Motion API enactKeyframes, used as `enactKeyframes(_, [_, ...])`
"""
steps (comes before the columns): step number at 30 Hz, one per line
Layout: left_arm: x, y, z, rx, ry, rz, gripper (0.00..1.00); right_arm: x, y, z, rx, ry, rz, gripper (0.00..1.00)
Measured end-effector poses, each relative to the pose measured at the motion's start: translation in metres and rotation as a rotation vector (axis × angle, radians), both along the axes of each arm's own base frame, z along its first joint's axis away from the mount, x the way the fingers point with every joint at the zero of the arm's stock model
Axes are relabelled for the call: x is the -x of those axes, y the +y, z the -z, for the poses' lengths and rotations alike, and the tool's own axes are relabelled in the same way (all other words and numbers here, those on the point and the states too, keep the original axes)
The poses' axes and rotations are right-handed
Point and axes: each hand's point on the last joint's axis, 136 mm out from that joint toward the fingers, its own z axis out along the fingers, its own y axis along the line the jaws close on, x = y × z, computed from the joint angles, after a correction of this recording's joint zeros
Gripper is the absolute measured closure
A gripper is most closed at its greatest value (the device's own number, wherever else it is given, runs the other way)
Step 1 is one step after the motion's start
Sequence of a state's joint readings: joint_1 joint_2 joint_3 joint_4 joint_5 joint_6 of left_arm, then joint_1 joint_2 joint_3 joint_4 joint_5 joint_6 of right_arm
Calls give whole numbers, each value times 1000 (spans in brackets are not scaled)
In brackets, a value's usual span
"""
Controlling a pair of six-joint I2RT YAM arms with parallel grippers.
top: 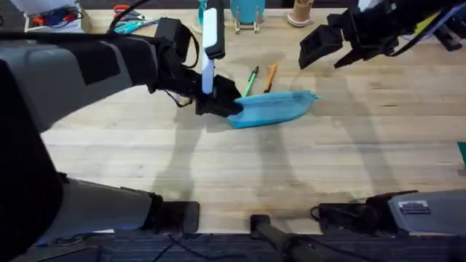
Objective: Unzip the bag, pick up the pens from the table one at a time and place them inside, then zip the bag closed.
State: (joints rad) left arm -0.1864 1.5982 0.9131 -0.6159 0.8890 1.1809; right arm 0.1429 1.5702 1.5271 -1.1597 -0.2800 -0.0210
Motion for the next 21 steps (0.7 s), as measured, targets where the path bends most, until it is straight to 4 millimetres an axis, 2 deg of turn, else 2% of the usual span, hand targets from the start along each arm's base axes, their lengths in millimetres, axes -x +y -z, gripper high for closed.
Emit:
enactKeyframes(4, [0,0,0,0,0,0,958,4,-4,-2,23,14,7,4])
enactKeyframes(11, [0,0,0,0,0,0,958,4,-18,-30,82,-39,79,4])
enactKeyframes(15, [0,0,0,0,0,0,958,17,-23,-43,119,-70,11,3])
enactKeyframes(21, [0,0,0,0,0,0,958,33,-29,-43,193,-85,-189,4])
